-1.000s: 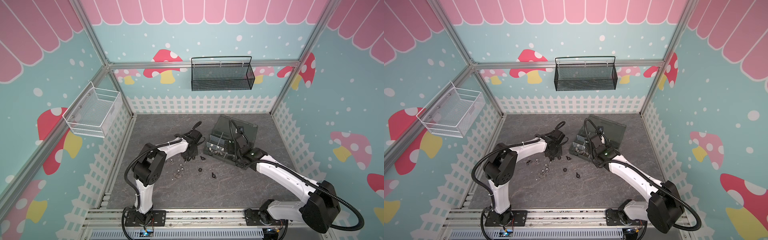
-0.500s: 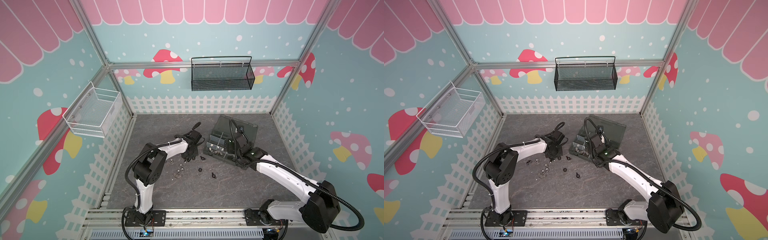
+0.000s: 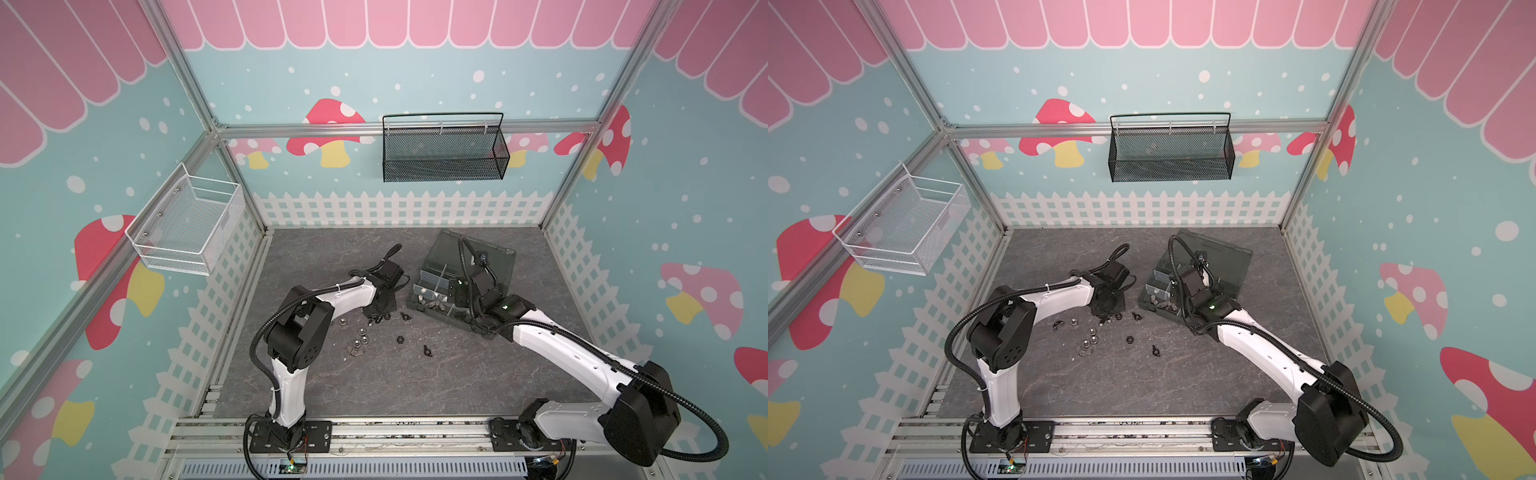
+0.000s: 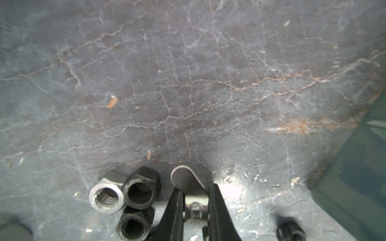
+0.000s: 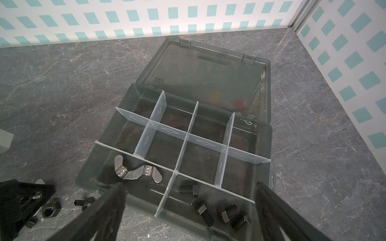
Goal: Sort the screws and nuts into containers
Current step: Pick up the nut at the center of the table.
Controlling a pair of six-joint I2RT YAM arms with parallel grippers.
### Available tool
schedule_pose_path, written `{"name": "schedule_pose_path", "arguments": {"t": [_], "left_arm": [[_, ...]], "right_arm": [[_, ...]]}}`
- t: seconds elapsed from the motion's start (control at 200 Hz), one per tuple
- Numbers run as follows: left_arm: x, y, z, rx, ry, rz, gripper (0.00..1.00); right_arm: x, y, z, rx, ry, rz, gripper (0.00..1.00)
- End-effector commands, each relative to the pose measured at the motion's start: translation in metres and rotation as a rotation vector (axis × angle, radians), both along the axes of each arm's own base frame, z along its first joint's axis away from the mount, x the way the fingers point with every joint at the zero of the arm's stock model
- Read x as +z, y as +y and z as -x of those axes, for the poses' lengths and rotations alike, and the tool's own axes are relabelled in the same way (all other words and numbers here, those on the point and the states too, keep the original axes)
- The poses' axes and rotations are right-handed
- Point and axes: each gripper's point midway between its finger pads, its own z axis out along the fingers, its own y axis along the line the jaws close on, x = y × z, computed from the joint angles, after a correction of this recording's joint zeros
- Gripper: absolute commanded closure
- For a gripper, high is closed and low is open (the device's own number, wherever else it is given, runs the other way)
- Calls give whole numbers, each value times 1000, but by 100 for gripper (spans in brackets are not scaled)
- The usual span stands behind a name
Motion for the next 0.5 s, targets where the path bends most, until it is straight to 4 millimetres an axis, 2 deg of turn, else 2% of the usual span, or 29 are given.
{"name": "schedule_pose_path", "arguments": {"t": [0.0,0.145,0.29,0.405,0.495], "left_arm": [[8,7,1,17,-15,-13,88],[29,4,-6,16,-66,7,88],[57,-7,-13,-10,-133,33,88],[78,-25,-17,-41,-183,65,88],[91,-48,-17,-94,-218,86,89]], "right_arm": [[8,-1,-3,-23,-14,-14,3],[9,-1,-4,-26,-17,-11,3],[12,-2,-5,-32,-25,-13,3],[12,-3,-5,-42,-29,-16,3],[14,-6,-3,-57,-38,-22,3]]}}
